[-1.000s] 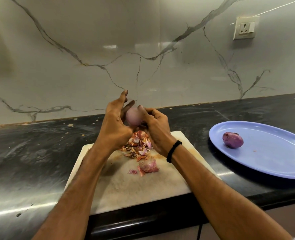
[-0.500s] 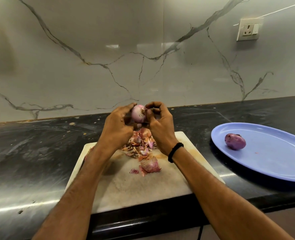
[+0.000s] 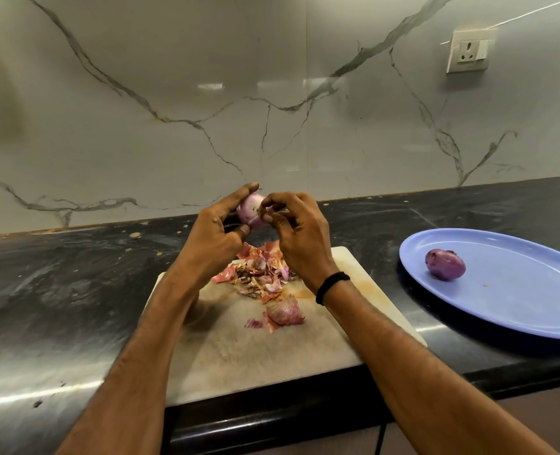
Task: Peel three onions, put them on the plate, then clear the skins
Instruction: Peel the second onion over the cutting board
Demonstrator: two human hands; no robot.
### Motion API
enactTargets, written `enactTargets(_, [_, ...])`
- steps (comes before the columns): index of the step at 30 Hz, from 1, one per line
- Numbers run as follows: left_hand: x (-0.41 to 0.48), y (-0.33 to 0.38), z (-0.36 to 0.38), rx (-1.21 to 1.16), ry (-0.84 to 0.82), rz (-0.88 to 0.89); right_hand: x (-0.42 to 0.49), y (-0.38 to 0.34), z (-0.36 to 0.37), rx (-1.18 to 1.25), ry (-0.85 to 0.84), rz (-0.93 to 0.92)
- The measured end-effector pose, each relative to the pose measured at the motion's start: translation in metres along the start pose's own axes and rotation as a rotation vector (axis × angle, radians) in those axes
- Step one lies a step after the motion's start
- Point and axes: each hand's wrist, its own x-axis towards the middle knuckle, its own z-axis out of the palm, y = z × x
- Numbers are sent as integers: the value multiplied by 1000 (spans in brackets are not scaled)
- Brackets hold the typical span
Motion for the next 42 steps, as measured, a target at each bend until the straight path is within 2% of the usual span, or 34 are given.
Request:
enactTargets(8, [-1,0,-5,-36,-35,-22,1,4,-1,-28,28,-92])
enactTargets(18, [-1,-7,-11,70,-78,-28,-1,8,-4,-171,-75,-165])
enactTargets(21, [-1,-6,-10,34,-60,-42,-2,9,-4,-200,-90,-180])
enactTargets(28, [0,4,4,-185,63,-107,-1,-1,-2,-143,49,-78])
enactTargets(32, [0,3,4,-135,52,-103,0,-2,-4,-128,104,-84])
enactTargets(42, [0,0,2,-29,13,-71,0,-3,-3,-87,54,-88])
